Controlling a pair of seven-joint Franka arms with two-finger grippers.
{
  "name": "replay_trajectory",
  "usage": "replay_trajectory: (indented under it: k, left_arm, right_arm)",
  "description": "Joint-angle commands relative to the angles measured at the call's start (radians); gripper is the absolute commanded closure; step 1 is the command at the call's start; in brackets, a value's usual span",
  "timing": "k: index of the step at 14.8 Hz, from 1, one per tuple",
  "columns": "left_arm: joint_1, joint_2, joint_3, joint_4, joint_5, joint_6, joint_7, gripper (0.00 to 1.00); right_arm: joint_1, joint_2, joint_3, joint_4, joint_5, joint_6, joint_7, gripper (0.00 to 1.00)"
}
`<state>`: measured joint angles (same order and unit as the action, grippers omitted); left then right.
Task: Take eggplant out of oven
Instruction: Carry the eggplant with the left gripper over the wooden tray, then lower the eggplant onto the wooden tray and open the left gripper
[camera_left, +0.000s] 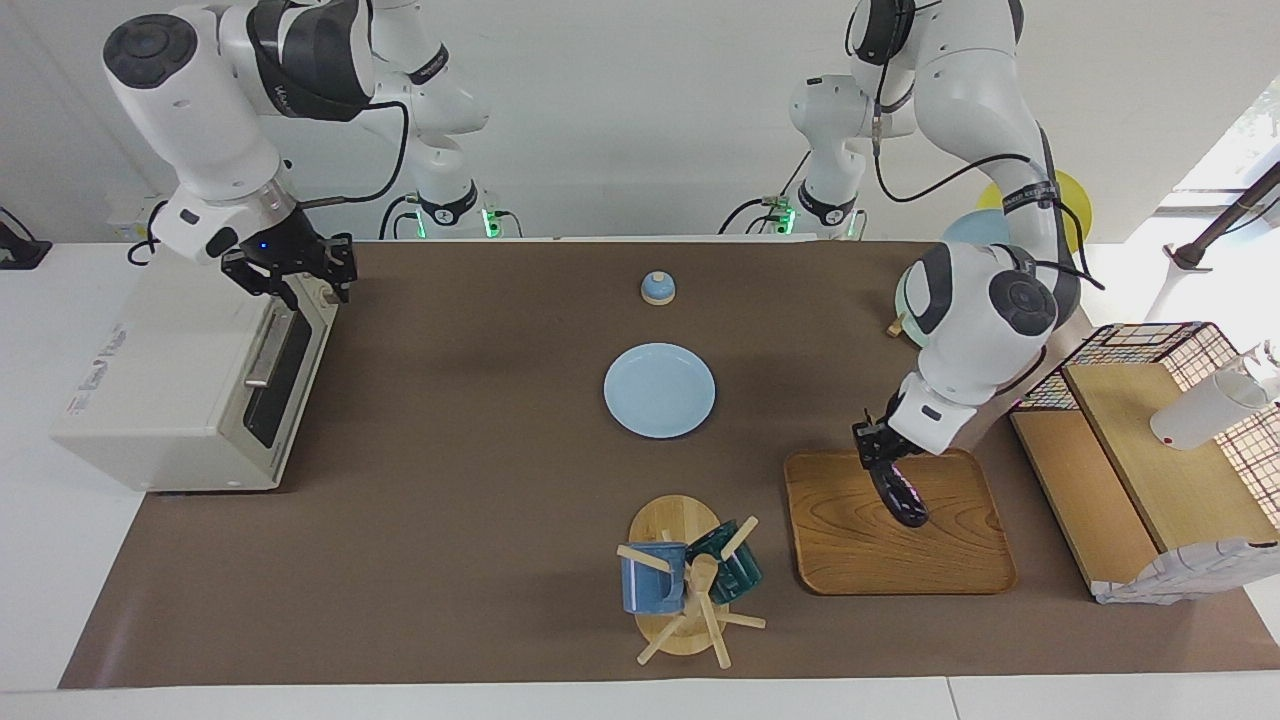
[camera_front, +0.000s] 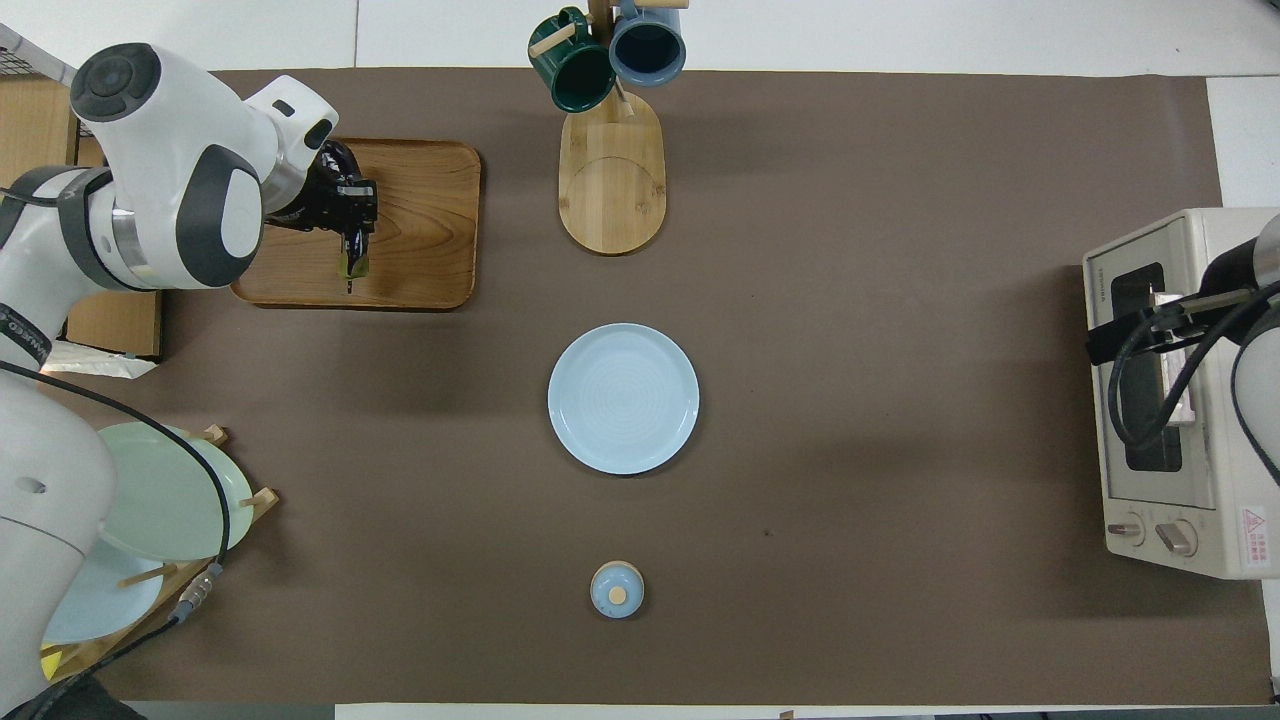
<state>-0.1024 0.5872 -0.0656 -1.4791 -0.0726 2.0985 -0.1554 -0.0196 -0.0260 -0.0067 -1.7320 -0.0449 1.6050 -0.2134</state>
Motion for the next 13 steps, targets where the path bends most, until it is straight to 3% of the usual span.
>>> replay_trajectory:
  k: [1, 7, 8, 9, 13]
  left_arm:
    - [0.015, 0.025, -0.01, 0.031, 0.025, 0.015, 0.02, 1.0]
    - [0.009, 0.014, -0.01, -0.02, 0.042, 0.06, 0.033, 1.0]
    - [0.009, 0.014, -0.01, -0.024, 0.042, 0.061, 0.039, 0.72]
    - [0.009, 0.013, -0.01, -0.023, 0.042, 0.055, 0.049, 0.01]
    - [0.01, 0.011, -0.01, -0.01, 0.04, 0.034, 0.062, 0.0]
  right_arm:
    - [-0.008, 0.014, 0.01, 0.035, 0.025, -0.025, 0.025, 0.0]
    - [0.032, 0.024, 0.0, 0.045, 0.026, -0.023, 0.088, 0.0]
    - [0.032, 0.027, 0.001, 0.051, 0.027, -0.023, 0.088, 0.0]
    - [0.032, 0.032, 0.001, 0.071, 0.027, -0.028, 0.088, 0.0]
    - [0.029, 0.043, -0.004, 0.089, 0.025, -0.04, 0.088, 0.0]
